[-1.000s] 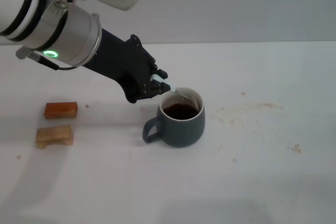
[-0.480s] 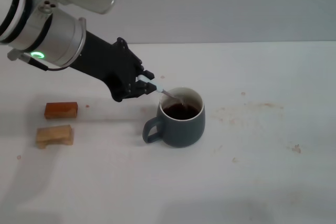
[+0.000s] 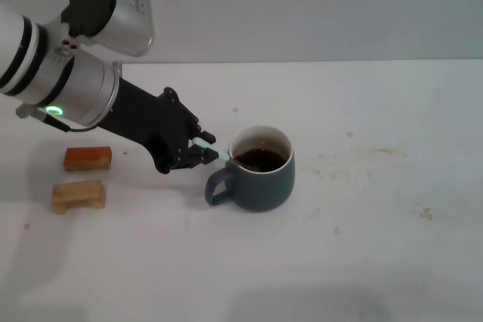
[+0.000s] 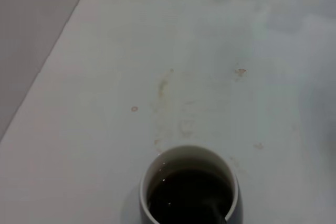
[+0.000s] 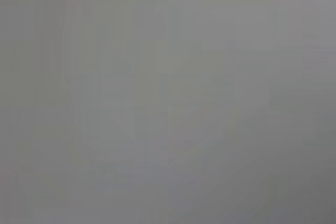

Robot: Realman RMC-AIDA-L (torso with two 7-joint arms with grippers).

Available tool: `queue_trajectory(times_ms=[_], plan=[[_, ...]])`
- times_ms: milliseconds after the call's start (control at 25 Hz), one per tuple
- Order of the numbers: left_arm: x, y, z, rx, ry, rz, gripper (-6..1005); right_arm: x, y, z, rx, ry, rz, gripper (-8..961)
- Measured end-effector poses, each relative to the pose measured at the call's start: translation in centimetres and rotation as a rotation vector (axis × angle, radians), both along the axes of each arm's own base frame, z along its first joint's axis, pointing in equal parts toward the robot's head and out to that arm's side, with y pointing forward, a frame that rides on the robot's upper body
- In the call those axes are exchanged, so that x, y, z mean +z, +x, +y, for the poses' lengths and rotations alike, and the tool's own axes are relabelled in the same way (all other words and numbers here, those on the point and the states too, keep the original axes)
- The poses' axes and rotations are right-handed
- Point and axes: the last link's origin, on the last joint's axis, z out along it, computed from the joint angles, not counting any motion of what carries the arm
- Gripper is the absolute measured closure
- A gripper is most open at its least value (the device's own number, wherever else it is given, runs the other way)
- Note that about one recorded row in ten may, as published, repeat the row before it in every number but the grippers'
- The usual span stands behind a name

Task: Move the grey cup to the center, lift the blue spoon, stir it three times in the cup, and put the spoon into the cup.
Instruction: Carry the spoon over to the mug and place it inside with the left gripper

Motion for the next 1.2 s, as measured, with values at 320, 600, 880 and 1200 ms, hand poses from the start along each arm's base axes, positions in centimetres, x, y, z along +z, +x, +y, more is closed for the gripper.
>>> queue_trajectory(times_ms=[320,600,880,1200], plan=[[-1.0,0.2,-0.6,-0.008,-0.041,-0.022,821,-0.5,0.0,0.1,0.003,-0.005,0.0,941],[-2.2,1.0,-0.4,-0.038,-0.038,-0.023,822,-0.7,0.1,0.1,0.002,-0.008,0.002,941],[-2.8,1.6,0.2,-0.055,-0.022,-0.035,821,-0.8,0.1,0.0,0.002,-0.012,0.005,941],[-3.2,1.4,1.5,-0.061,-0.005,-0.024,820,-0.9,-0.3,-0.3,0.013,0.003,0.006,941]])
